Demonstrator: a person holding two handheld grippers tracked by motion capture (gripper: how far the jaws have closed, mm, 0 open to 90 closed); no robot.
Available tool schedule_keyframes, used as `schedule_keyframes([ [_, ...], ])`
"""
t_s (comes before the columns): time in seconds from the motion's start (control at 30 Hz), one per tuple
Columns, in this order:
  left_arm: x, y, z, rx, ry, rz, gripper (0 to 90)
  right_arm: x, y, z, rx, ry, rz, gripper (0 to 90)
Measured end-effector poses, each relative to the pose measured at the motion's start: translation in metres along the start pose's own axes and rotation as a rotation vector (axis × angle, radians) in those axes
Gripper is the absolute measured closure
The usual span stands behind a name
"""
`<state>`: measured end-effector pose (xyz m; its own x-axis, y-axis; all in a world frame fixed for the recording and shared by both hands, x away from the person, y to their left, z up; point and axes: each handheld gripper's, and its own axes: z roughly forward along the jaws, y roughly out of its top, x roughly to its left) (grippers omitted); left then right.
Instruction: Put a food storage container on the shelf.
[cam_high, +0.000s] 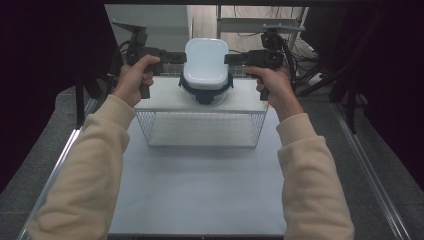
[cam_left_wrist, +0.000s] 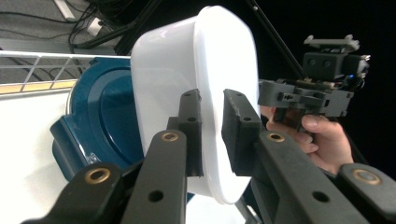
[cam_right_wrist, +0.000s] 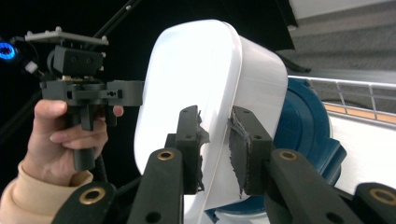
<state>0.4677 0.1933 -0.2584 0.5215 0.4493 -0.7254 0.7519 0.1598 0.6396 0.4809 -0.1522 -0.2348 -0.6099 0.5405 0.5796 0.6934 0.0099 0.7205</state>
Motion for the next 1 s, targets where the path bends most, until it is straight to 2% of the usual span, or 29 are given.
schedule_keyframes([
  [0.1, 0.006, 0.003, 0.003, -0.004, -0.007, -0.02, 77.2, -0.012, 0.003, 0.005, -0.008, 0.021, 0.075, 71.6],
  [0.2, 0.011, 0.004, 0.005, -0.013, -0.008, -0.046, 76.3, -0.018, 0.004, 0.008, -0.019, 0.033, 0.106, 70.9],
  [0.43, 0.016, 0.004, 0.01, -0.023, 0.014, -0.064, 73.0, -0.024, 0.003, 0.014, -0.027, 0.028, 0.139, 68.9],
  [0.5, 0.016, 0.002, 0.012, -0.018, 0.031, -0.058, 71.6, -0.024, 0.003, 0.015, -0.02, 0.01, 0.138, 68.2],
  [0.6, 0.017, 0.001, 0.012, -0.033, 0.022, -0.062, 70.8, -0.023, 0.001, 0.015, -0.031, 0.002, 0.122, 67.1],
  [0.67, 0.017, 0.0, 0.012, -0.04, 0.019, -0.06, 68.3, -0.022, 0.0, 0.016, -0.031, 0.006, 0.111, 58.8],
  [0.73, 0.015, -0.001, 0.011, -0.067, 0.044, -0.052, 58.3, -0.019, -0.001, 0.017, -0.042, -0.007, 0.088, 46.0],
  [0.77, 0.012, -0.001, 0.009, -0.085, 0.057, -0.036, 51.1, -0.016, -0.002, 0.017, -0.055, -0.024, 0.056, 39.2],
  [0.83, 0.007, -0.002, 0.005, -0.107, 0.085, 0.002, 44.2, -0.011, -0.005, 0.013, -0.088, -0.047, 0.014, 34.8],
  [0.87, 0.002, -0.004, 0.0, -0.113, 0.111, 0.047, 42.7, -0.01, -0.005, 0.011, -0.094, -0.049, 0.0, 33.4],
  [0.93, -0.006, -0.011, -0.009, -0.12, 0.159, 0.124, 40.4, -0.003, -0.012, 0.001, -0.121, -0.075, -0.082, 30.0],
  [1.0, -0.012, -0.02, -0.015, -0.126, 0.204, 0.181, 38.5, 0.001, -0.019, -0.009, -0.14, -0.077, -0.13, 28.4],
])
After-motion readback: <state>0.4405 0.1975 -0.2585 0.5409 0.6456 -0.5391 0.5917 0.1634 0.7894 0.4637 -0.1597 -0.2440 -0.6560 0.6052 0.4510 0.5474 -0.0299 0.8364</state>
